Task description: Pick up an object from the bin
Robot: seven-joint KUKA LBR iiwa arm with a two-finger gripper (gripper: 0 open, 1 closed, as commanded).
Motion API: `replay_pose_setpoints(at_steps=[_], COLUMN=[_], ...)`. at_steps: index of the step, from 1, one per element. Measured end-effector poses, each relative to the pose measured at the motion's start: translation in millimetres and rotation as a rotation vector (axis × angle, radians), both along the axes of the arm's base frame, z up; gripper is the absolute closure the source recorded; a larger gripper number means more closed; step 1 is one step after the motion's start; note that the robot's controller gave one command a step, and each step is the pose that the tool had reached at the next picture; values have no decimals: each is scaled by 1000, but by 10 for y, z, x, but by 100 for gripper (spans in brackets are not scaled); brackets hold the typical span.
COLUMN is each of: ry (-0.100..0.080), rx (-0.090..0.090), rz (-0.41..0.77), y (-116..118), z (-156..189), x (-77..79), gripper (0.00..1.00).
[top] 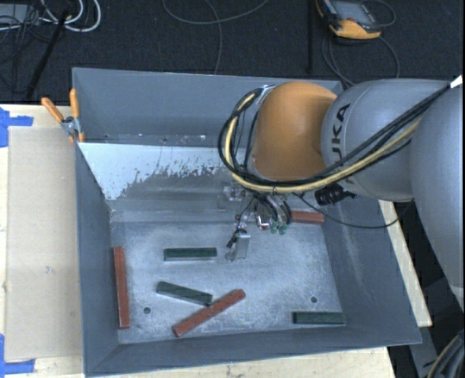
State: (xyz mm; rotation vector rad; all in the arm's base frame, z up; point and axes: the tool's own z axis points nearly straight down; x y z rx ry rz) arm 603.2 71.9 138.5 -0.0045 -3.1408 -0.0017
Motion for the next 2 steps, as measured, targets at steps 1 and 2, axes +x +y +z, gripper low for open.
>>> replay_pose_setpoints(at_steps=[1,2], ry=[7,0], rx=[0,0], rz=[88,83], y=[524,501], z=[-731,-686], x=[-174,-145], gripper=[0,100])
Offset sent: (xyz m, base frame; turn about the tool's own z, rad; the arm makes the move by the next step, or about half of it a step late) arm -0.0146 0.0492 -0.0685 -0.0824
